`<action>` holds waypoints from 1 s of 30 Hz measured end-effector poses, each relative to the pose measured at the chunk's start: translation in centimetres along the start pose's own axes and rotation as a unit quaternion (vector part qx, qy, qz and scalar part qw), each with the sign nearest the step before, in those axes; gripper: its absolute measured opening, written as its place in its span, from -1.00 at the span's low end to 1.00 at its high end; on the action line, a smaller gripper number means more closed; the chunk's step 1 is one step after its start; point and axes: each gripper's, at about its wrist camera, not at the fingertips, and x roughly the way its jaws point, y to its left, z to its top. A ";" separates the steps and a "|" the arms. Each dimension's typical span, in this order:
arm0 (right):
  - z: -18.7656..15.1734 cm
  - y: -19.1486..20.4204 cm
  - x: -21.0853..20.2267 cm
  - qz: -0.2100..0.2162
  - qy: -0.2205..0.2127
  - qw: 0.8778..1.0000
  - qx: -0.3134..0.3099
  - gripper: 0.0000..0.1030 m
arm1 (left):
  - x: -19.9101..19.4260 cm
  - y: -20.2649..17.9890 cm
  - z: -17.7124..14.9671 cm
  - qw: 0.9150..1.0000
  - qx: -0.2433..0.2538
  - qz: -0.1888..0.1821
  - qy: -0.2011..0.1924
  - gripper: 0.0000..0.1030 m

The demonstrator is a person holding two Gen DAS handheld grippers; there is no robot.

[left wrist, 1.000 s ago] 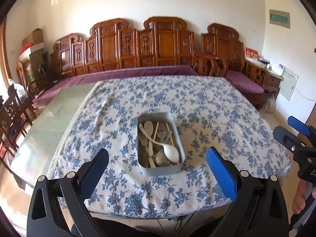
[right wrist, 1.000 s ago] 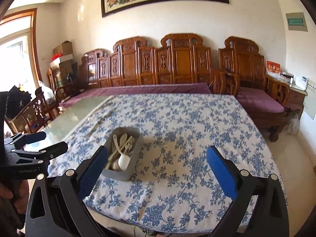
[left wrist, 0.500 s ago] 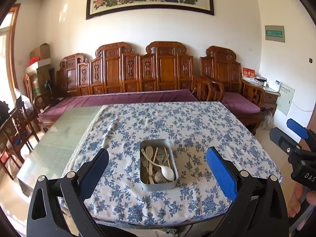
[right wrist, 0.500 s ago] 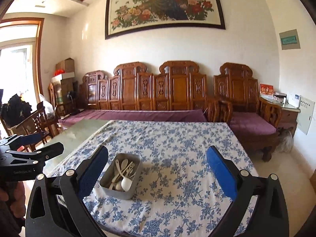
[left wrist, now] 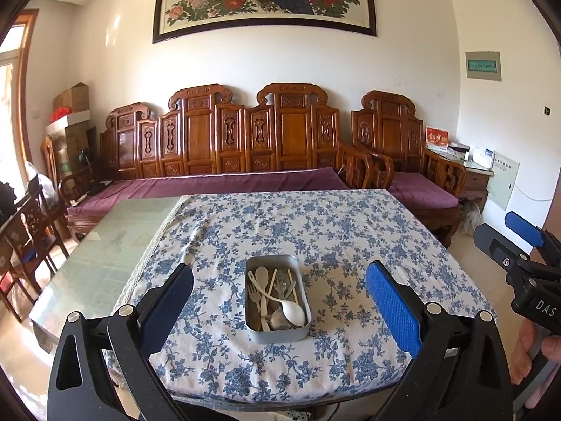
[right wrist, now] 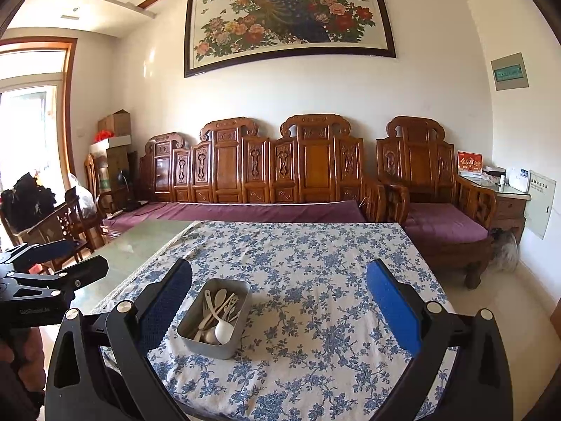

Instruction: Organize utensils

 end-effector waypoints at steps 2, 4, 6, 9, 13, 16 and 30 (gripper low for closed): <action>-0.1 -0.1 0.1 -0.001 0.002 1.000 0.000 0.95 | 0.1 0.0 -0.1 1.000 0.000 -0.001 0.001 0.85; -0.2 -0.1 0.3 -0.001 0.003 1.000 0.001 0.95 | 0.2 0.0 -0.1 1.000 -0.002 -0.001 0.002 0.85; -0.2 -0.1 0.3 -0.001 0.004 1.000 0.001 0.95 | 0.2 0.0 -0.1 1.000 -0.002 -0.001 0.001 0.85; -0.3 -0.1 0.4 0.000 0.003 1.000 0.001 0.95 | 0.2 0.0 -0.1 1.000 -0.001 -0.001 0.001 0.85; -0.4 0.0 0.4 -0.001 0.001 1.000 -0.001 0.95 | 0.2 0.1 -0.1 1.000 -0.001 -0.002 0.002 0.85; -0.4 0.1 0.4 -0.002 0.001 1.000 -0.001 0.95 | 0.2 0.1 -0.1 1.000 -0.001 -0.002 0.001 0.85; -0.4 0.1 0.4 -0.001 0.001 1.000 -0.001 0.95 | 0.0 0.1 0.0 1.000 -0.001 -0.001 -0.001 0.85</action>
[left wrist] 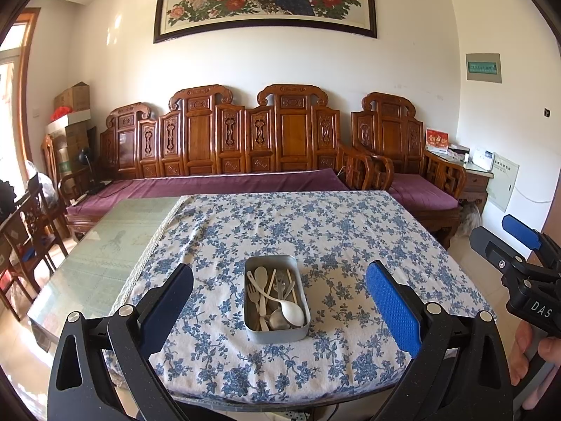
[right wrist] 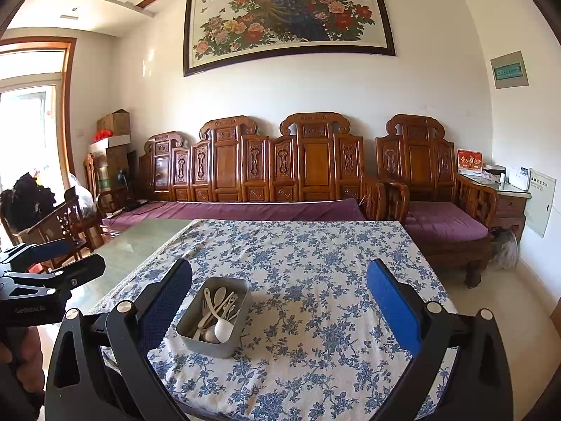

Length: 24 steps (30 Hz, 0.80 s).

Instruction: Organize utensils

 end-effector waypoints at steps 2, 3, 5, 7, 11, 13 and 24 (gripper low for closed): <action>0.0 0.0 0.0 0.000 0.000 1.000 0.000 0.95 | 0.0 0.0 0.0 1.000 0.000 0.000 0.000 0.85; -0.1 0.0 0.0 0.000 0.000 1.000 0.000 0.95 | 0.0 0.0 0.0 1.000 0.000 0.000 0.000 0.85; 0.0 0.0 0.0 0.000 0.000 1.000 0.000 0.95 | 0.0 0.0 -0.1 1.000 0.000 0.000 0.000 0.85; 0.0 0.0 0.0 -0.001 0.000 1.000 0.000 0.95 | 0.0 0.0 -0.1 1.000 0.000 0.000 0.000 0.85; 0.0 0.0 0.0 0.000 0.000 1.000 0.000 0.95 | 0.0 0.0 -0.1 1.000 0.000 0.000 0.000 0.85; 0.0 0.0 0.0 0.000 0.000 1.000 0.000 0.95 | 0.0 0.0 -0.1 1.000 0.000 -0.001 -0.001 0.85; -0.1 0.1 0.0 0.000 0.000 1.000 0.001 0.95 | -0.1 0.0 -0.2 1.000 -0.001 0.000 -0.001 0.85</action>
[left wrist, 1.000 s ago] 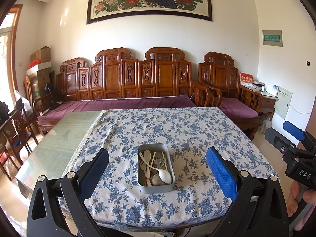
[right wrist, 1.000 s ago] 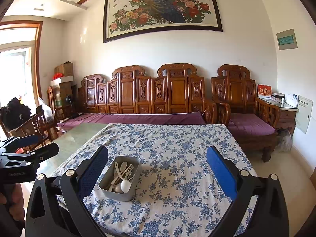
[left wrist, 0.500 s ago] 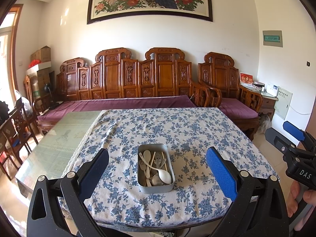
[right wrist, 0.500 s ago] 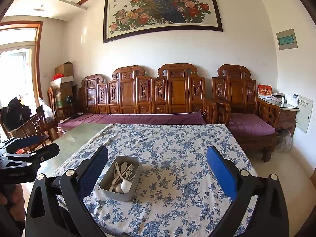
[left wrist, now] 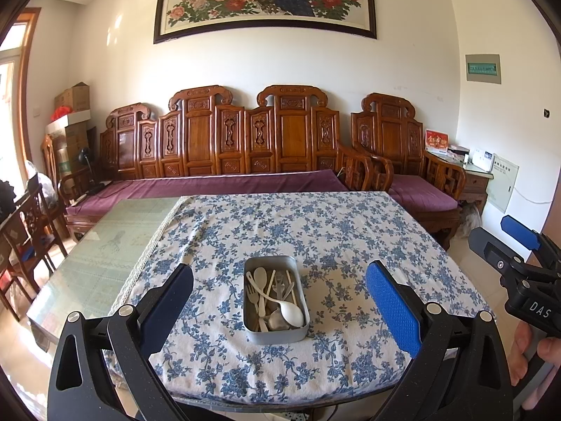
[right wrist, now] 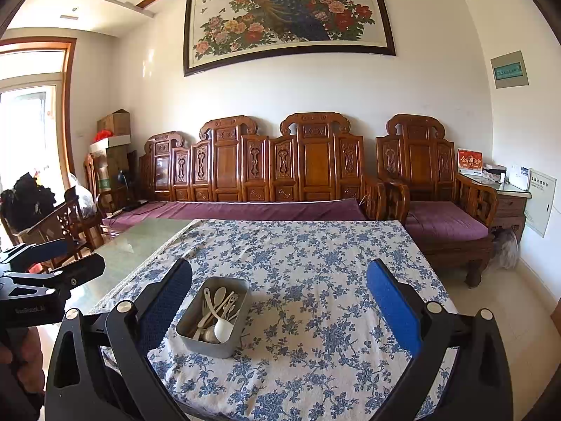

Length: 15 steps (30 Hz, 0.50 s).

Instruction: Organize utensils

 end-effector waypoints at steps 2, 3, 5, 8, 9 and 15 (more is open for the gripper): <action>0.0 0.0 0.0 0.001 0.000 1.000 0.000 0.95 | 0.0 0.1 0.0 1.000 -0.001 0.000 0.000 0.85; 0.0 0.0 0.0 0.000 0.000 1.000 0.000 0.95 | 0.0 0.1 0.1 1.000 -0.001 0.000 -0.001 0.85; 0.0 0.0 0.0 0.000 0.000 1.000 0.000 0.95 | 0.0 -0.1 0.1 1.000 0.000 0.000 -0.001 0.85; 0.0 0.0 0.0 0.000 -0.001 1.000 0.000 0.95 | 0.0 -0.1 0.1 1.000 0.000 0.000 -0.001 0.85; 0.0 0.0 0.0 0.000 0.000 1.000 -0.001 0.95 | 0.0 -0.1 0.1 1.000 0.000 0.000 -0.002 0.85; 0.0 0.0 0.0 0.000 -0.001 1.000 0.000 0.95 | 0.0 -0.4 0.5 1.000 0.000 -0.001 -0.003 0.85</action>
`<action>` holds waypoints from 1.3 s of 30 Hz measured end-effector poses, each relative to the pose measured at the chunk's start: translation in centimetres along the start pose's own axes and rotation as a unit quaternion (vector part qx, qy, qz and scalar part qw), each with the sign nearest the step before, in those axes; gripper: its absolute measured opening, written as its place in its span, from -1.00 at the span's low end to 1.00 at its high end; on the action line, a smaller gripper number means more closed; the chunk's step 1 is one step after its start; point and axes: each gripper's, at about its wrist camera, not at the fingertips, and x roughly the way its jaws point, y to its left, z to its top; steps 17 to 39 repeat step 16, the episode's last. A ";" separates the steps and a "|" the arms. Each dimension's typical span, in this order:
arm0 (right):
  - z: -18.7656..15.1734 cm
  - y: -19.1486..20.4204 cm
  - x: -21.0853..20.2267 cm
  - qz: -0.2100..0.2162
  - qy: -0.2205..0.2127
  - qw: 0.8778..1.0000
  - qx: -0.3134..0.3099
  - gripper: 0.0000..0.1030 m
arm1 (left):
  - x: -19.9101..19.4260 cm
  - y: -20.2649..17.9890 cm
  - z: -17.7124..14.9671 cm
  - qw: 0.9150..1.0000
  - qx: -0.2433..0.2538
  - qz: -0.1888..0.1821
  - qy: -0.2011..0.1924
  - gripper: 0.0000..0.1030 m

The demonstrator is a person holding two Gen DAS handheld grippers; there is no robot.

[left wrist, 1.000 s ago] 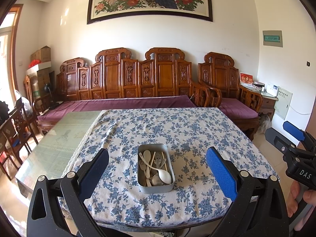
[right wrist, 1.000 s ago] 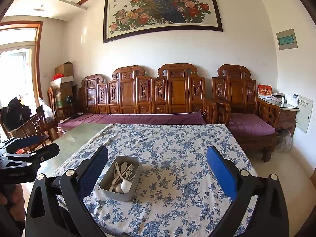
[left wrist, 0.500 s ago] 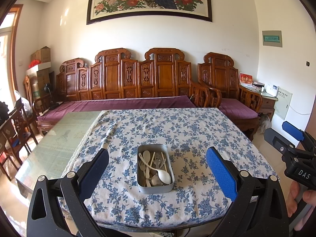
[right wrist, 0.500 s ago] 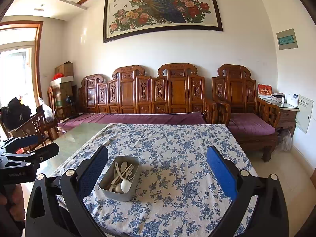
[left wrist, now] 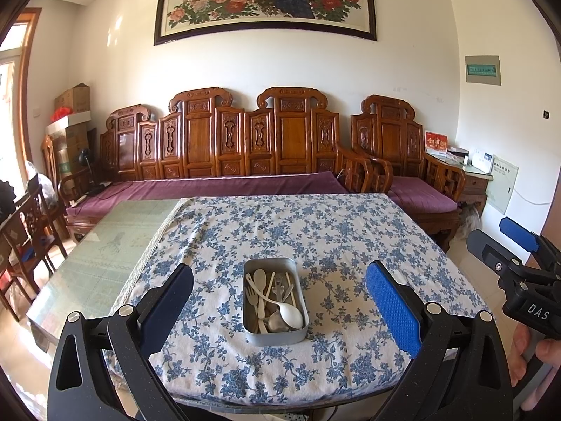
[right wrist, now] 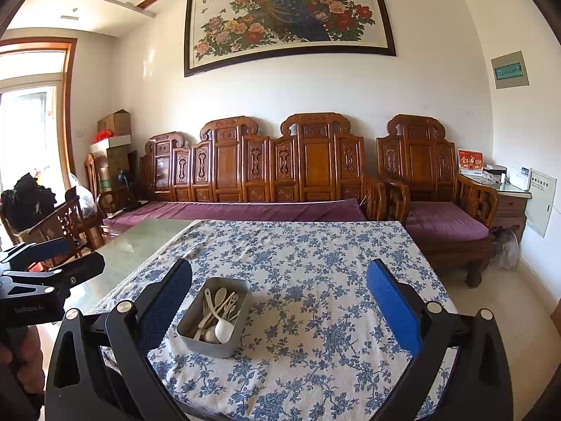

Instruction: Organize utensils

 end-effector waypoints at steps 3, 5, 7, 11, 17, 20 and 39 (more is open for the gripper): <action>0.0 0.1 0.0 0.001 0.000 1.000 0.000 0.95 | 0.0 -0.1 0.2 1.000 0.000 0.000 0.000 0.85; 0.0 0.1 0.0 0.000 0.000 1.000 0.000 0.95 | 0.0 -0.1 0.1 1.000 -0.001 0.000 0.000 0.85; 0.0 0.1 0.0 0.000 0.000 1.000 0.000 0.95 | 0.0 -0.1 0.1 1.000 -0.001 0.000 0.000 0.85; 0.0 0.1 0.0 0.000 0.000 1.000 0.000 0.95 | 0.0 -0.2 0.2 1.000 -0.002 -0.001 0.001 0.85; 0.0 0.0 0.0 0.000 0.000 1.000 0.000 0.95 | -0.1 -0.5 0.4 1.000 -0.002 -0.001 0.001 0.85; 0.0 0.0 0.0 0.000 0.000 1.000 0.000 0.95 | -0.1 -0.5 0.4 1.000 -0.002 -0.001 0.001 0.85; 0.0 0.0 0.0 0.000 0.000 1.000 0.000 0.95 | -0.1 -0.5 0.4 1.000 -0.002 -0.001 0.001 0.85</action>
